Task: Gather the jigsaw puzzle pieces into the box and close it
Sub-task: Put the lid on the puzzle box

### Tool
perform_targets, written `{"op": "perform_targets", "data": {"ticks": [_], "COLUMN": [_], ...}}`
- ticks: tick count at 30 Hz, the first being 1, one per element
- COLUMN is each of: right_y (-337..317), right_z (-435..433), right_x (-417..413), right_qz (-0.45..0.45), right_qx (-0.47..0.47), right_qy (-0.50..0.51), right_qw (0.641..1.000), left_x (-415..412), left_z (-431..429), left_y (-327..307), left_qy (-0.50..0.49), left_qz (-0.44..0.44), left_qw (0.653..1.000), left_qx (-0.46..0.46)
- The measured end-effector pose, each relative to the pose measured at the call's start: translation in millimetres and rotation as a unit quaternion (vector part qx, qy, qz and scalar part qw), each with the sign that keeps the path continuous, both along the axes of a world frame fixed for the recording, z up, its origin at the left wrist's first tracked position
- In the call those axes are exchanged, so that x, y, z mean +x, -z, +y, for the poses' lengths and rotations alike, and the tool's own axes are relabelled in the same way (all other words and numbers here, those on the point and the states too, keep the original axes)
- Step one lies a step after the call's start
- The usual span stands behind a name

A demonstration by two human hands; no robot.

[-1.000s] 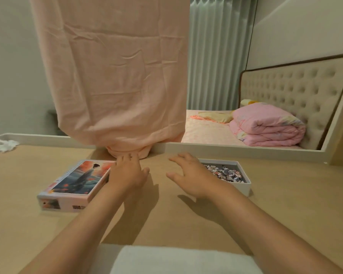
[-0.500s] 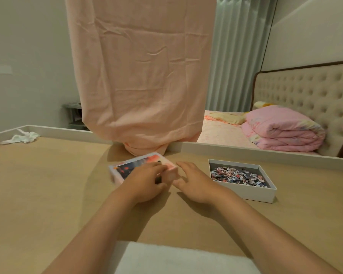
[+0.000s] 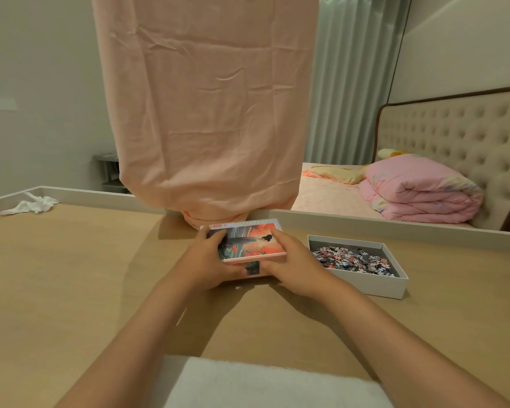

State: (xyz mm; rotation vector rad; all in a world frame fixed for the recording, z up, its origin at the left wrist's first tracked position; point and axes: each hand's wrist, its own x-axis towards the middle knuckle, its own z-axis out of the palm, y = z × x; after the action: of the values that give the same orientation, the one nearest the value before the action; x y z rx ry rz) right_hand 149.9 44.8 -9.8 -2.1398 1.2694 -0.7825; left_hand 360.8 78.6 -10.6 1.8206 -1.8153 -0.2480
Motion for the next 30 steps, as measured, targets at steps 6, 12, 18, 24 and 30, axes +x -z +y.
{"op": "perform_targets", "data": {"ticks": [6,12,18,24,30], "right_y": [-37,-42,-12,13,20], "right_z": [2,1,1,-5,-10], "right_x": [-56,-143,-192,-199,-199], "right_qz": [-0.045,-0.048,-0.067,-0.164,-0.176], "right_qx": [-0.095,-0.095,-0.059,-0.019,0.0], "right_qy": [0.047,0.113,0.146,0.132,0.121], "right_qw": [0.993,0.988,0.985,0.977,0.977], "left_x": [-51,-132,-178,-181,-178], "left_z": [-14,-33,-48,-57,-59], "left_y": [-33,-34,-12,2,3], "left_qy": [0.06,0.128,0.162,0.153,0.157], "left_qz": [0.068,0.123,0.131,0.129,0.095], "left_qw": [0.992,0.977,0.974,0.976,0.981], "left_qx": [-0.089,-0.12,-0.089,-0.09,-0.064]}}
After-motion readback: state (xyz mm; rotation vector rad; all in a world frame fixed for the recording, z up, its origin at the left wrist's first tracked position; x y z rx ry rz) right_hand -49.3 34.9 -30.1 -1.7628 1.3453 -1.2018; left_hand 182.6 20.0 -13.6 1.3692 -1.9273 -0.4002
